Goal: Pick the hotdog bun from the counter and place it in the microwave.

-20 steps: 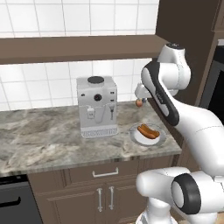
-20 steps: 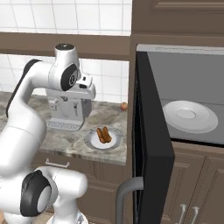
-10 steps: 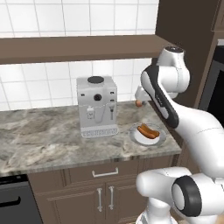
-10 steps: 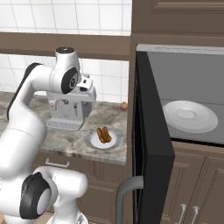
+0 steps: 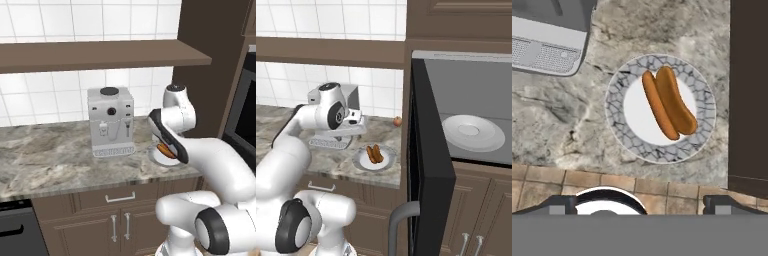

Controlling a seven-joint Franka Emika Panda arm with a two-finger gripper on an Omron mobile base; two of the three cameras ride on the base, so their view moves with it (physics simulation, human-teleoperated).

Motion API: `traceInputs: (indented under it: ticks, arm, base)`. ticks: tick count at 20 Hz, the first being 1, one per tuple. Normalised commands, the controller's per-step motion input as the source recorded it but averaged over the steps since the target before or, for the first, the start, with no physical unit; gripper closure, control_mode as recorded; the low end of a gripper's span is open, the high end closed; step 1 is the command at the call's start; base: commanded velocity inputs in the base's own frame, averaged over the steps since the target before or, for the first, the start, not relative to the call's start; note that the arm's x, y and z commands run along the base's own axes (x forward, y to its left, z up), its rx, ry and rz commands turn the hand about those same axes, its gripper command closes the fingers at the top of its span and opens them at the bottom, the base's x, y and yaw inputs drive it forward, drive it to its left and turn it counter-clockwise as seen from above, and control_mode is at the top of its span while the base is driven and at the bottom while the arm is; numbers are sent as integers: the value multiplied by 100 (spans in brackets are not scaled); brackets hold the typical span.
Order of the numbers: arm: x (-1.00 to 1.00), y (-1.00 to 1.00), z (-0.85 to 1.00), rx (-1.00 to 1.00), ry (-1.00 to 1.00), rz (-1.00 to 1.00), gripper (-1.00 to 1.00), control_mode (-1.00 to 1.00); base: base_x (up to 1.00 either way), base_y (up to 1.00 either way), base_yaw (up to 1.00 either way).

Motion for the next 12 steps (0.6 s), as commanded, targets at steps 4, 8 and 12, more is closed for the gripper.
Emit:
traceInputs:
  ticks: [4, 8, 12]
  arm:
    - [31, -22, -65, -10, 8, 8, -100, -100]
    - [16, -46, -54, 0, 1, 12, -100, -100]
    - [36, -21, -52, -1, 1, 10, -100, -100]
  base:
    - [0, 0, 0]
    - [0, 0, 0]
    - [0, 0, 0]
